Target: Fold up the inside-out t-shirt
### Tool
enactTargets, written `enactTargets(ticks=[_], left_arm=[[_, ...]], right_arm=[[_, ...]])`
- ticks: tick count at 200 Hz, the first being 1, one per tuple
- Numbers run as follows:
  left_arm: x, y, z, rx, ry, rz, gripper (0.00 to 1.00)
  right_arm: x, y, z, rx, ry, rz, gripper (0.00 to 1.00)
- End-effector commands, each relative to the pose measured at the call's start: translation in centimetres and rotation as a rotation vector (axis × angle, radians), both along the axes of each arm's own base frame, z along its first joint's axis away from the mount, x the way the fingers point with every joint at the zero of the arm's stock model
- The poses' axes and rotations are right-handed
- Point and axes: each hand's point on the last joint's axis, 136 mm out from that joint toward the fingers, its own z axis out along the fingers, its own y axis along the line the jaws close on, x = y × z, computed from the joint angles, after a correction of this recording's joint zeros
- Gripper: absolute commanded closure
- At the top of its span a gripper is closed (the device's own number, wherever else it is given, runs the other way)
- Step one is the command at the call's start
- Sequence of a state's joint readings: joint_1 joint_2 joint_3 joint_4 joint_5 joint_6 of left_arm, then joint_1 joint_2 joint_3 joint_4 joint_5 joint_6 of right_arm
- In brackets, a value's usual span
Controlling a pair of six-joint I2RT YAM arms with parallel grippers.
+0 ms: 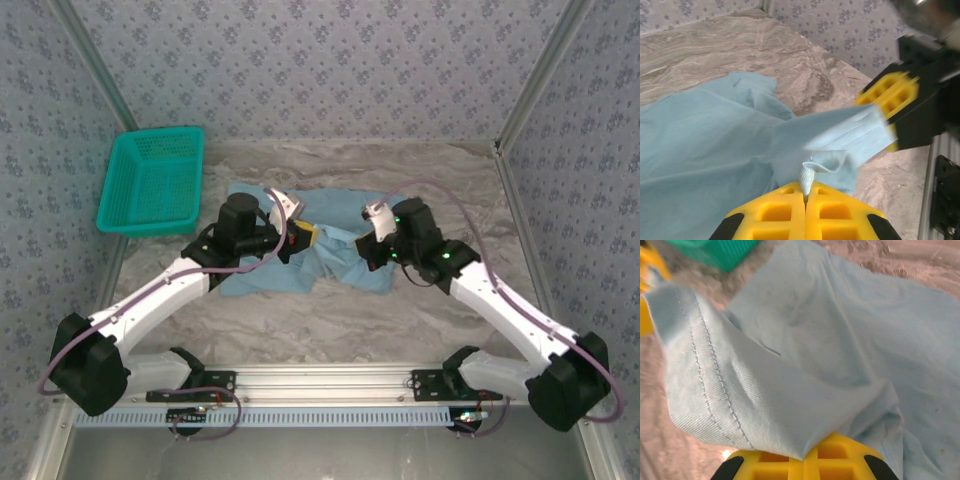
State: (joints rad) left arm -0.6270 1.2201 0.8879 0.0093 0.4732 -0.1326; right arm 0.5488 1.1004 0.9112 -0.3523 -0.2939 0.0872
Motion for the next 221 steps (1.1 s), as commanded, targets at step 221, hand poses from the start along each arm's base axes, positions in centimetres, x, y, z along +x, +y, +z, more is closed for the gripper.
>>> enactTargets(ticks=[221], left_arm=[[1.7, 1.7, -0.5, -0.092, 0.097, 0.049, 1.00]], right_arm=[[1.6, -4.5, 1.7, 0.394, 0.332, -0.131, 1.00]])
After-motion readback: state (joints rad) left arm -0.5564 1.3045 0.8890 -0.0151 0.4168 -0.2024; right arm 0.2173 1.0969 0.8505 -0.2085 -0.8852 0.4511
